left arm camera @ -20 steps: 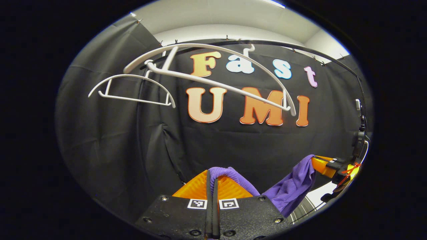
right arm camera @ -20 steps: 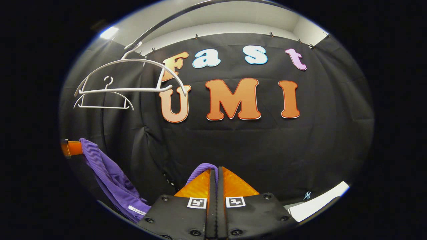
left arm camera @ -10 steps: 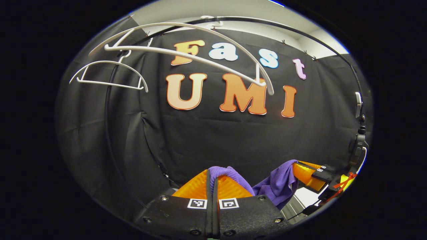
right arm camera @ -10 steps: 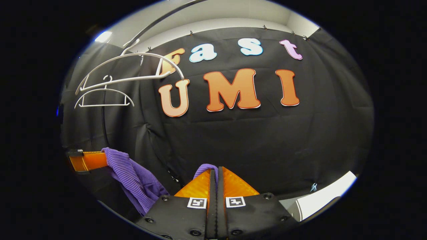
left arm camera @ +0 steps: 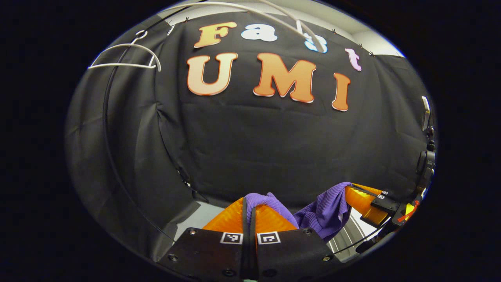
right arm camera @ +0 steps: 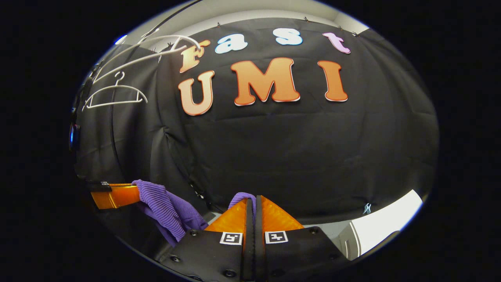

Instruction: Grasp the clothes on the hanger with both hands and then place them into the laundry hamper below.

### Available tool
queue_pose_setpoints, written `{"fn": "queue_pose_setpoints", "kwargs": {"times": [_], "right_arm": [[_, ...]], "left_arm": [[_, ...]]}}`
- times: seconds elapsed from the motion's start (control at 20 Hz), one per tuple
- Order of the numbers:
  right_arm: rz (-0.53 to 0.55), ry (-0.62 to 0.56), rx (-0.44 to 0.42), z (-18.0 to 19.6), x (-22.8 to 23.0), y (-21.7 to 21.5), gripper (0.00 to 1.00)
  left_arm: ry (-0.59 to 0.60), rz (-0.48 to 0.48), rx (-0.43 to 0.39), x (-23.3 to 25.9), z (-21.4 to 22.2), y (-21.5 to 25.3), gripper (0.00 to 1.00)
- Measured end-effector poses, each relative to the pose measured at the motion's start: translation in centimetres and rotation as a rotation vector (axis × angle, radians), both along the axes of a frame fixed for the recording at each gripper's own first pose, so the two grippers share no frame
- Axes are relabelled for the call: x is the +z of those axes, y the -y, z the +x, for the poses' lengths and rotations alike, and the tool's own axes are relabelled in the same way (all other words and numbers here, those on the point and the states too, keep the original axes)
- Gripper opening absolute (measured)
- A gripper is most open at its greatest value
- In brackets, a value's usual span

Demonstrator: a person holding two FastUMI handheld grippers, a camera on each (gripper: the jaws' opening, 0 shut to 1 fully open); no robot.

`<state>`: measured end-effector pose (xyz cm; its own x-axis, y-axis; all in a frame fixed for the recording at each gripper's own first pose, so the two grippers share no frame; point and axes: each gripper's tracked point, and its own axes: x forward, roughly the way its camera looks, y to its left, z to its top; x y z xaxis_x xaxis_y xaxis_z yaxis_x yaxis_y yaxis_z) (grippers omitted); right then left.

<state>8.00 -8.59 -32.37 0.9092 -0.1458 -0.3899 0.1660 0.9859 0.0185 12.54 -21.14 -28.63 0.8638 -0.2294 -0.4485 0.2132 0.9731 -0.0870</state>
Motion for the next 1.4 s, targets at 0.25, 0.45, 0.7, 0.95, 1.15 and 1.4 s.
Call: {"fn": "queue_pose_setpoints", "kwargs": {"times": [0.25, 0.45, 0.7, 0.95, 1.15, 1.4], "right_arm": [[0.013, -0.114, -0.010, -0.6, -7.4, 0.0, 0.08], [0.054, -0.240, -0.026, -1.9, -15.0, -0.3, 0.07], [0.081, -0.398, -0.033, -4.0, -24.4, -1.3, 0.08], [0.106, -0.544, -0.032, -6.3, -31.5, -2.0, 0.08], [0.111, -0.638, -0.029, -8.4, -35.4, -2.4, 0.08], [0.134, -0.752, -0.046, -11.1, -39.1, -2.9, 0.08]], "left_arm": [[-0.151, 0.014, 0.001, -8.3, -0.2, 0.1, 0.00], [-0.320, 0.017, 0.011, -16.4, -1.5, -0.5, 0.01], [-0.519, 0.051, 0.035, -26.0, -4.2, -2.2, 0.01], [-0.664, 0.080, 0.036, -32.5, -6.7, -3.3, 0.03], [-0.743, 0.118, 0.035, -35.6, -8.0, -3.7, 0.01], [-0.849, 0.146, 0.056, -38.3, -10.3, -4.5, 0.06]]}}
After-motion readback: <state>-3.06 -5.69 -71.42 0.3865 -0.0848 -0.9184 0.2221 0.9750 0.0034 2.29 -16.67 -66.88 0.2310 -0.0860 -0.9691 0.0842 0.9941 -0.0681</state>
